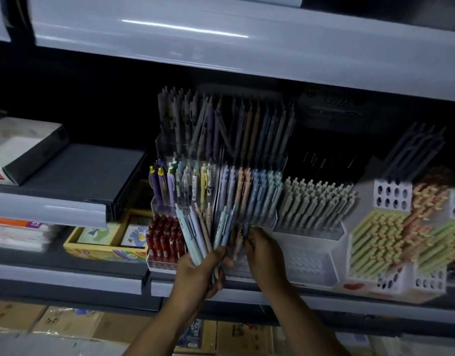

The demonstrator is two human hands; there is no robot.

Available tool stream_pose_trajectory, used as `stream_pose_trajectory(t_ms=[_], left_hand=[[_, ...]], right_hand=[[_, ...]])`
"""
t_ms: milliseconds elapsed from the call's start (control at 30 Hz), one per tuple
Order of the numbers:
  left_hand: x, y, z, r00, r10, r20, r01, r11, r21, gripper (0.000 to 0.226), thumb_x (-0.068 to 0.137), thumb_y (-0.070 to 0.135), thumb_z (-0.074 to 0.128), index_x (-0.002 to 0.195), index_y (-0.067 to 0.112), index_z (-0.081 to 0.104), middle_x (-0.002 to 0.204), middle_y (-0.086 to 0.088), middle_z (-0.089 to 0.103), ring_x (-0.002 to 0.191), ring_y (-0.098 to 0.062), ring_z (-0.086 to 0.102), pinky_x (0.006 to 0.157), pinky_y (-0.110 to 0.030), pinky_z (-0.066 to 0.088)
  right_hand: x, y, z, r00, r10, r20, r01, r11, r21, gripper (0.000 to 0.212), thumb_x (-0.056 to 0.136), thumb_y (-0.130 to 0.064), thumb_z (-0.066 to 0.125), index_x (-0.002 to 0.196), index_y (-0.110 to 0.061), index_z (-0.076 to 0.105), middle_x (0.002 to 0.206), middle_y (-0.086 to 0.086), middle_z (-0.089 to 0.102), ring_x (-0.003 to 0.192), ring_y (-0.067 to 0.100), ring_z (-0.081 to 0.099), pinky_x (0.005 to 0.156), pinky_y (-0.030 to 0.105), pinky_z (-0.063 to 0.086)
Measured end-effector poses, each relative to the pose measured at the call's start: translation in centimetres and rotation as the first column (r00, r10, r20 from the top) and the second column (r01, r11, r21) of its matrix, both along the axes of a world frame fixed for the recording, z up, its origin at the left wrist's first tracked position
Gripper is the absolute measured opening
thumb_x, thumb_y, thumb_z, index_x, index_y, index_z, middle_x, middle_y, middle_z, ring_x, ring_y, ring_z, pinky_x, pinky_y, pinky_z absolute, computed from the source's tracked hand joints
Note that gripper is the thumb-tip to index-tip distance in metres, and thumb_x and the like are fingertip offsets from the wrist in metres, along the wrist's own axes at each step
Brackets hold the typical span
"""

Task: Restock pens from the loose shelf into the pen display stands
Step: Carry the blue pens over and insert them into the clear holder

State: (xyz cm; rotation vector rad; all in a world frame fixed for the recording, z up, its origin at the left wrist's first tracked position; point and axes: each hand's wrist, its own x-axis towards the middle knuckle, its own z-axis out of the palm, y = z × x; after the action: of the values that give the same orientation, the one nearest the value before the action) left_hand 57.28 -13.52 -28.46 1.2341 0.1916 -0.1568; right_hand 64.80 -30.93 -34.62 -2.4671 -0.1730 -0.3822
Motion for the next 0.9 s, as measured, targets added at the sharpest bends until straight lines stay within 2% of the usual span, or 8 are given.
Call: stream_pose_trajectory(t_ms=[200,333,467,567,633,700,800,900], left_hand=[[-0.1,0.0,-0.1,1.000,0.000,0.004,0.000,1.000,0.016,0.039,0.098,0.031,0.063,0.083,-0.002,0.076,0.051,-0.019,0.049,0.044,-0.021,0.033,0.047,-0.031,0.027],[-0.5,0.0,0.1,1.000,0.015,0.000,-0.015,1.000,0.012,0.037,0.098,0.030,0.063,0.082,-0.001,0.077,0.052,-0.020,0.049,0.043,-0.022,0.032,0.045,-0.029,0.029],[-0.6,-0.2,0.3,1.000,0.025,-0.007,-0.025,1.000,-0.014,0.036,0.097,0.027,0.065,0.085,-0.006,0.076,0.051,-0.019,0.050,0.041,-0.023,0.032,0.045,-0.030,0.029],[-0.6,-0.5,0.3,1.000,0.008,-0.001,-0.008,1.000,-0.001,0.037,0.098,0.027,0.064,0.085,-0.006,0.076,0.050,-0.019,0.048,0.042,-0.022,0.032,0.047,-0.032,0.028],[-0.7,-0.7,0.3,1.000,-0.002,0.005,0.002,1.000,0.013,0.037,0.098,0.027,0.064,0.085,-0.005,0.077,0.050,-0.019,0.048,0.041,-0.021,0.033,0.046,-0.031,0.029],[-0.9,-1.0,0.5,1.000,-0.004,0.014,0.004,1.000,0.024,0.036,0.096,0.026,0.065,0.083,-0.005,0.077,0.049,-0.019,0.049,0.040,-0.022,0.034,0.046,-0.029,0.030],[-1.1,-1.4,0.6,1.000,0.011,0.014,-0.011,1.000,0.020,0.035,0.095,0.024,0.067,0.078,-0.004,0.078,0.050,-0.019,0.050,0.040,-0.022,0.036,0.046,-0.029,0.032],[-1.1,-1.4,0.7,1.000,0.023,0.000,-0.023,0.998,0.054,0.042,0.096,0.022,0.068,0.056,0.008,0.074,0.049,-0.020,0.050,0.041,-0.023,0.037,0.047,-0.032,0.033]], right_hand=[[0.0,-0.3,-1.0,0.995,-0.072,-0.066,0.071,0.997,-0.013,0.012,0.096,-0.021,0.057,0.086,-0.015,0.060,0.086,0.006,0.068,0.083,0.027,0.066,0.066,0.039,0.053],[0.2,-0.3,-0.8,0.989,-0.064,-0.134,0.067,0.997,0.023,0.014,0.095,-0.020,0.057,0.082,-0.014,0.060,0.084,0.007,0.067,0.082,0.028,0.066,0.069,0.041,0.055],[-0.6,0.0,0.4,0.968,-0.127,-0.215,0.151,0.983,0.100,0.014,0.095,-0.010,0.062,0.108,-0.008,0.068,0.109,0.009,0.070,0.103,0.026,0.067,0.090,0.032,0.053],[-2.1,0.2,2.7,0.974,-0.162,-0.159,0.200,0.943,0.266,0.018,0.096,-0.012,0.065,0.114,-0.012,0.068,0.107,-0.003,0.069,0.096,0.009,0.064,0.085,0.024,0.051],[-2.8,0.5,4.3,0.987,-0.091,-0.136,0.141,0.894,0.426,0.006,0.096,-0.016,0.066,0.099,-0.019,0.070,0.093,-0.009,0.072,0.082,0.005,0.067,0.076,0.028,0.057],[-3.3,0.7,5.6,0.990,0.016,-0.141,0.064,0.837,0.543,0.013,0.099,-0.023,0.063,0.089,-0.018,0.071,0.077,-0.003,0.071,0.071,0.012,0.068,0.066,0.037,0.057],[-4.1,1.1,6.8,0.980,0.172,-0.094,-0.087,0.811,0.579,0.031,0.098,-0.039,0.060,0.079,-0.015,0.067,0.067,0.007,0.064,0.065,0.027,0.064,0.061,0.044,0.052],[-4.5,1.4,7.1,0.970,0.222,-0.100,-0.114,0.777,0.619,0.020,0.096,-0.028,0.067,0.082,-0.014,0.069,0.070,0.005,0.067,0.066,0.024,0.066,0.063,0.040,0.055]])
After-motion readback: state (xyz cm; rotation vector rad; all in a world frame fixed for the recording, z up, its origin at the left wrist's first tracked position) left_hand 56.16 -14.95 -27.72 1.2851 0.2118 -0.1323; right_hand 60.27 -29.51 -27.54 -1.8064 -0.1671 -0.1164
